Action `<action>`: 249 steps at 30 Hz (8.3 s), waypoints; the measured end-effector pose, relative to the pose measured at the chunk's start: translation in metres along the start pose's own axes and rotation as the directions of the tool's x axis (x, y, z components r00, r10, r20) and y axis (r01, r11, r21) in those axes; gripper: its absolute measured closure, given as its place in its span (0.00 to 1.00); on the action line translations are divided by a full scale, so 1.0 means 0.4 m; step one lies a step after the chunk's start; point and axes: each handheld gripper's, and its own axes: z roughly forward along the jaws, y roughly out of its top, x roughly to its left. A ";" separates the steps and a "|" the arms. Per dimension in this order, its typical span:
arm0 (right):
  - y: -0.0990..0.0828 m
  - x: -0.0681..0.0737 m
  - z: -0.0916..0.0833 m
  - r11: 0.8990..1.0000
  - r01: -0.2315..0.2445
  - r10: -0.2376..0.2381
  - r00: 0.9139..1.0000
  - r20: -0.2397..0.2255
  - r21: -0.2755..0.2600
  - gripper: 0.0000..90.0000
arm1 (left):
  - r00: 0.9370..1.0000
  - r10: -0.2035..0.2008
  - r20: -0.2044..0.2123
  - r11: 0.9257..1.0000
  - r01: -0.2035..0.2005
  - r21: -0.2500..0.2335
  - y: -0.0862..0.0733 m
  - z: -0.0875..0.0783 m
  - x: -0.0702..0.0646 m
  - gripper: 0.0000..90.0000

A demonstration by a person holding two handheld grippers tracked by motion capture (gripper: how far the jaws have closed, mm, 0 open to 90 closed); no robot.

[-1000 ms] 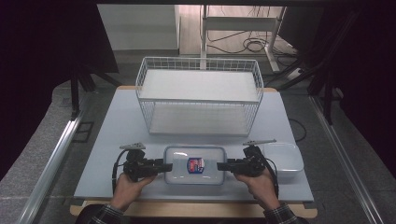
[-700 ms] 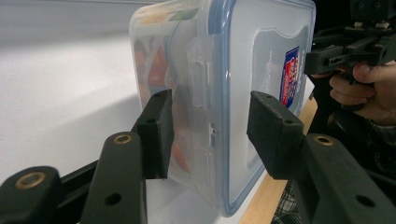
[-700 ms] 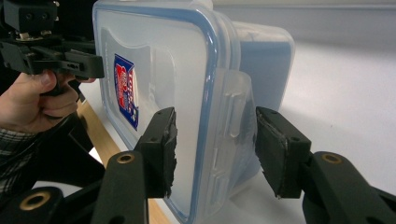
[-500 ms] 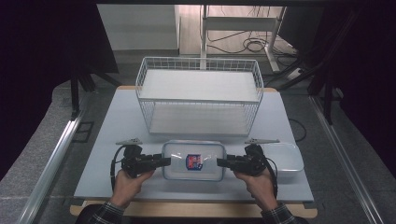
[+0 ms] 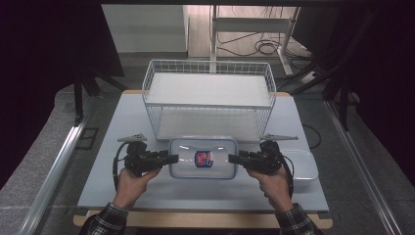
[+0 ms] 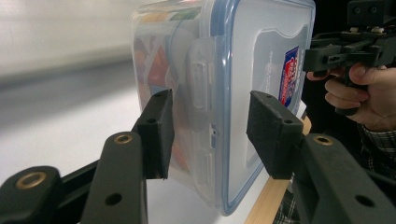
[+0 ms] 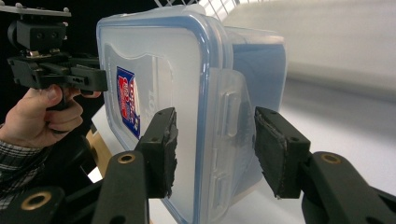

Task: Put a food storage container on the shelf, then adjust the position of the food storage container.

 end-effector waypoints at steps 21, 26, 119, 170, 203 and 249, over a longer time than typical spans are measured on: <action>0.156 0.036 -0.046 0.994 0.069 -0.069 0.998 0.006 -0.088 0.56 | 0.997 0.075 -0.010 0.995 -0.075 -0.064 0.162 -0.040 -0.037 0.58; 0.195 0.042 -0.059 0.990 0.081 -0.080 0.997 0.010 -0.112 0.56 | 0.996 0.089 -0.008 0.993 -0.089 -0.080 0.202 -0.046 -0.044 0.58; 0.434 -0.016 -0.008 0.970 0.147 -0.104 0.972 0.212 -0.194 0.41 | 0.959 0.174 -0.226 0.976 -0.199 -0.093 0.434 0.003 0.030 0.30; 0.113 0.030 -0.054 0.942 0.323 -0.305 0.936 0.176 -0.085 0.05 | 0.884 0.399 -0.244 0.914 -0.405 0.030 0.072 0.007 -0.078 0.02; -0.117 0.011 -0.028 0.947 0.321 -0.313 0.925 0.214 -0.005 0.01 | 0.859 0.382 -0.340 0.924 -0.369 0.106 -0.183 0.018 -0.037 0.02; -0.115 -0.106 -0.176 0.974 0.216 -0.227 0.883 0.411 0.073 0.91 | 0.845 0.396 -0.359 0.918 -0.371 0.141 -0.204 0.033 -0.009 0.02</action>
